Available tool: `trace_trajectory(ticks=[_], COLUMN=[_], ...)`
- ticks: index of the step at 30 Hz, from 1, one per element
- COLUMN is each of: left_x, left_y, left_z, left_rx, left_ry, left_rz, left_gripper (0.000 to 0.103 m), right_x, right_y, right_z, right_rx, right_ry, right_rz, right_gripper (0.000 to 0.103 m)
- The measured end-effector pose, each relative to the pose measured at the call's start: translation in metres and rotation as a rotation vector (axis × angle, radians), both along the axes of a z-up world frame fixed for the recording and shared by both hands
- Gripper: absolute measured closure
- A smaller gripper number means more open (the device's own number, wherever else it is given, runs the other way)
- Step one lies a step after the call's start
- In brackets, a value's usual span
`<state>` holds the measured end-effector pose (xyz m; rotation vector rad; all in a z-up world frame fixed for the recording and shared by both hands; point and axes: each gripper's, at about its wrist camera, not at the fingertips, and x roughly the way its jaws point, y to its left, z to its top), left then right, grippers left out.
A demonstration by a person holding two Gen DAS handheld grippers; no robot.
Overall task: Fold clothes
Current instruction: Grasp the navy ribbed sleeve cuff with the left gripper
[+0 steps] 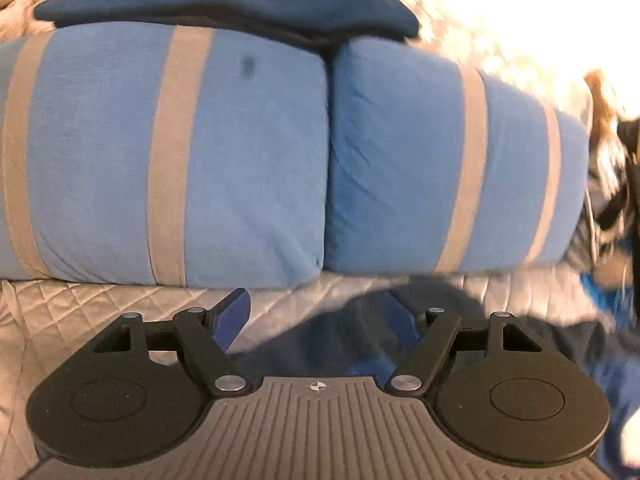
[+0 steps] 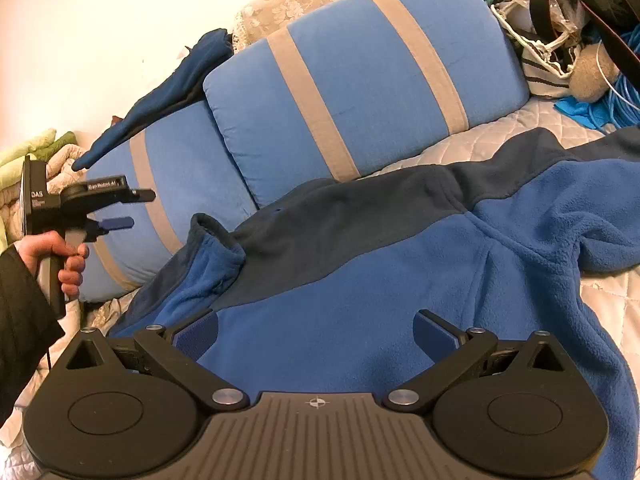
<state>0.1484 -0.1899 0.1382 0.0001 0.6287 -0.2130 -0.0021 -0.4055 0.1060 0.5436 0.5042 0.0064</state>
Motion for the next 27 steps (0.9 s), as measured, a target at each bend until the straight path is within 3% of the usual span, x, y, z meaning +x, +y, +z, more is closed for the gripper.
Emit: trace_trajectory(ticks=[5, 11, 13, 16, 23, 27], left_x=[-0.024, -0.05, -0.051, -0.038, -0.009, 0.001], left_y=[-0.026, -0.062, -0.071, -0.077, -0.069, -0.066], left_z=[-0.041, -0.082, -0.094, -0.104, -0.117, -0.122], left_rx=[0.12, 0.259, 0.309, 0.315, 0.264, 0.248], left_ry=[0.04, 0.004, -0.004, -0.01, 0.004, -0.007], left_rz=[-0.149, -0.353, -0.378, -0.377, -0.276, -0.244], left_gripper=[0.03, 0.032, 0.036, 0.042, 0.051, 0.051], right_x=[0.0, 0.0, 0.0, 0.001, 0.001, 0.002], right_y=[0.001, -0.001, 0.0, 0.0, 0.0, 0.002], right_z=[0.001, 0.001, 0.002, 0.002, 0.002, 0.002], right_rx=[-0.006, 0.001, 0.0, -0.002, 0.003, 0.002], right_ry=[-0.002, -0.005, -0.006, -0.006, -0.008, -0.011], right_rz=[0.002, 0.005, 0.01, 0.015, 0.024, 0.03], right_gripper=[0.0, 0.0, 0.0, 0.0, 0.0, 0.0])
